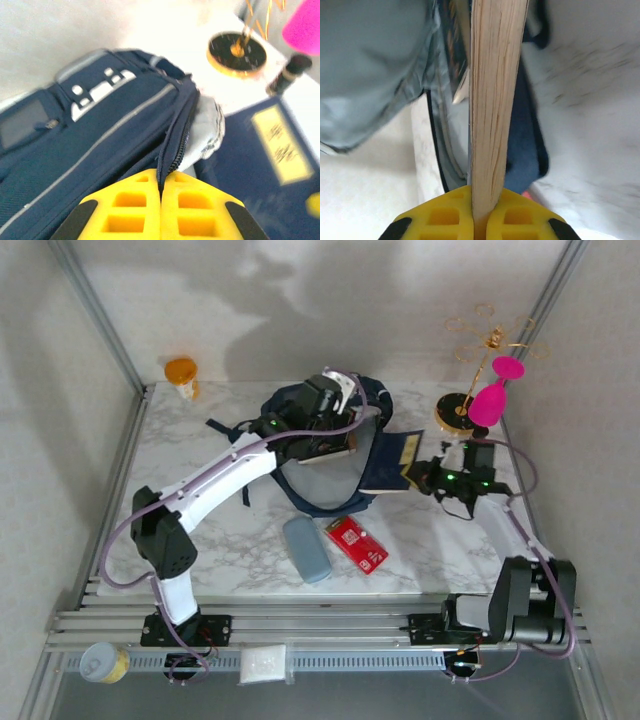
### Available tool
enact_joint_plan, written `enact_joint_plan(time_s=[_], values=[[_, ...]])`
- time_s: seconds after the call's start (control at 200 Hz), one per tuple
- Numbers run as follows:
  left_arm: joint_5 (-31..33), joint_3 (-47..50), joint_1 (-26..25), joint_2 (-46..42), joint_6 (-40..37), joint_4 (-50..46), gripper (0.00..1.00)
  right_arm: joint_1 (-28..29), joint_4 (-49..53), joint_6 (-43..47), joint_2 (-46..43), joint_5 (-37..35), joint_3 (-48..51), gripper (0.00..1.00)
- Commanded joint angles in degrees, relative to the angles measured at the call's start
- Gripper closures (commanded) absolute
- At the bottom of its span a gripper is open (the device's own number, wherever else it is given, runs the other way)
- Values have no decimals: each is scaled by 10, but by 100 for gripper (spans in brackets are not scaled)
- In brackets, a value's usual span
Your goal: Pack books, pencil case, and school supplies into a backpack
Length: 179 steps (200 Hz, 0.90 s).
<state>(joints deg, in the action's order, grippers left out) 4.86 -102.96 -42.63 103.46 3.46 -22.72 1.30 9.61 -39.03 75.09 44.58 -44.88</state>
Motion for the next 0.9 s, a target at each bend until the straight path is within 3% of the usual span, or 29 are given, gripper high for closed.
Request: enact_joint_plan(time_s=[0.0,0.125,0.401,0.471,0.516,0.676,0.831,0.891], values=[[51,-20,-8,-31,37,78,100,75,-140,-59,63,21,-18,100],[75,-47,-13,-12,55,67,100,147,-187,-74,144,8,-81,100],[85,-69,-27,6,85,79,100,184,-218,-62,309,-23,-213,96],[101,-82,-27,16,93,71,100,182,-187,-44,352,-30,-251,87],[111,-90,-27,21,98,66,100,183,-162,-24,363,-55,-264,73],[124,-92,-28,28,100,62,100,182,-97,10,323,-126,-229,49],[124,-91,-27,32,93,58,100,192,-34,37,223,-236,-155,46],[118,-91,-27,34,95,58,100,212,-42,28,187,-258,-117,50]])
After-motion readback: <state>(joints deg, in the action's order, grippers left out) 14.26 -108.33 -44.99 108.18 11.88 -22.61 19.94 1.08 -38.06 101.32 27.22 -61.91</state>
